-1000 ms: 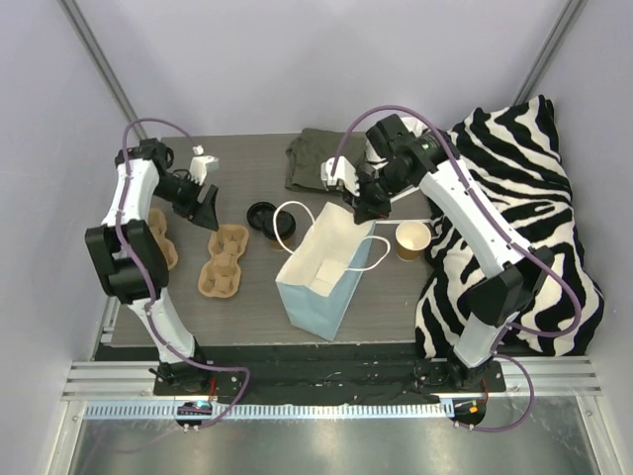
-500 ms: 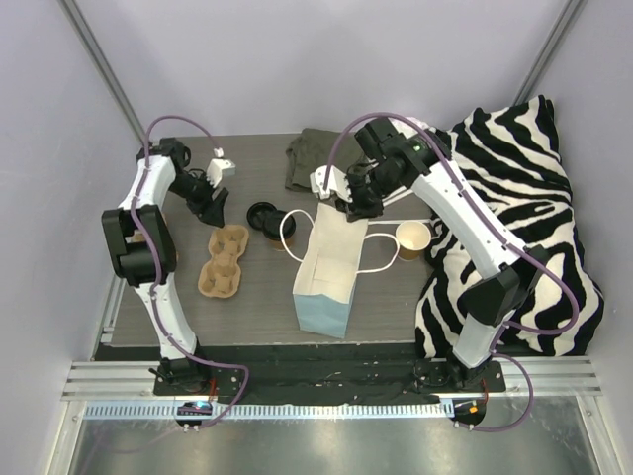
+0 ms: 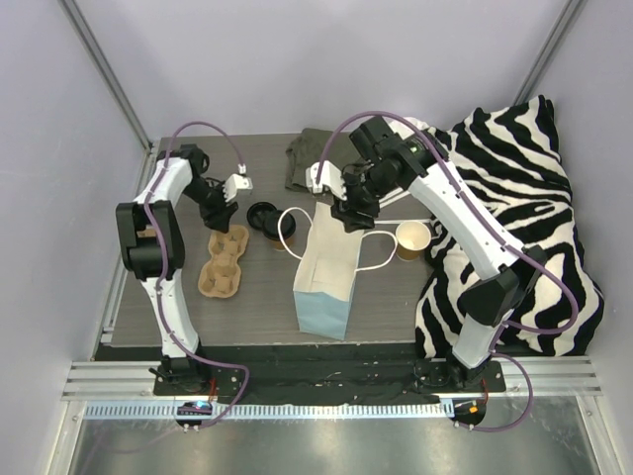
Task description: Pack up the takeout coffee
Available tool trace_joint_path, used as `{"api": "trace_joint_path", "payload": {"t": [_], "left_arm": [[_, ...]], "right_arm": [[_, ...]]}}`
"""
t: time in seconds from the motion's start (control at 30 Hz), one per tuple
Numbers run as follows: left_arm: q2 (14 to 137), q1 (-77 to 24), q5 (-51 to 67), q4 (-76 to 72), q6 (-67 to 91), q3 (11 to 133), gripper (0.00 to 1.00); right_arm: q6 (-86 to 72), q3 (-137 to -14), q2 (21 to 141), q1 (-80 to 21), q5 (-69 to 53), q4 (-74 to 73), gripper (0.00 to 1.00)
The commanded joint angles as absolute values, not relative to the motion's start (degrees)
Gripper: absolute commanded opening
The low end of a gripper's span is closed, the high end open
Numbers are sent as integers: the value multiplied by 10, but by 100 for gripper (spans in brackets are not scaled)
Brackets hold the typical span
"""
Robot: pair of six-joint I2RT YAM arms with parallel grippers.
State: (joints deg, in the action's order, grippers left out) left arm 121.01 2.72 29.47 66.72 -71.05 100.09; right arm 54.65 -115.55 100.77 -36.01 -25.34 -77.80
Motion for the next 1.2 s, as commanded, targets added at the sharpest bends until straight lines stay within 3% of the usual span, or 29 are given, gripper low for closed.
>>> {"api": "trace_joint_path", "payload": {"t": [0.0, 0.4, 0.7, 0.77, 1.17], "left_arm": [[1209, 24, 291, 684, -778, 997, 49], [1205, 14, 273, 669, -822, 969, 43], [1180, 12, 299, 649, -810, 940, 14], [1158, 13, 305, 654, -802, 940, 0], [967, 78, 393, 743, -708, 982, 0]], "right_arm": [[480, -1181, 993, -349, -264, -770, 56], [383, -1180, 986, -313, -283, -752, 57], [352, -1158, 992, -304, -284, -739, 54], [351, -1158, 993, -303, -284, -738, 54], [337, -1149, 1006, -304, -251, -711, 51]]}}
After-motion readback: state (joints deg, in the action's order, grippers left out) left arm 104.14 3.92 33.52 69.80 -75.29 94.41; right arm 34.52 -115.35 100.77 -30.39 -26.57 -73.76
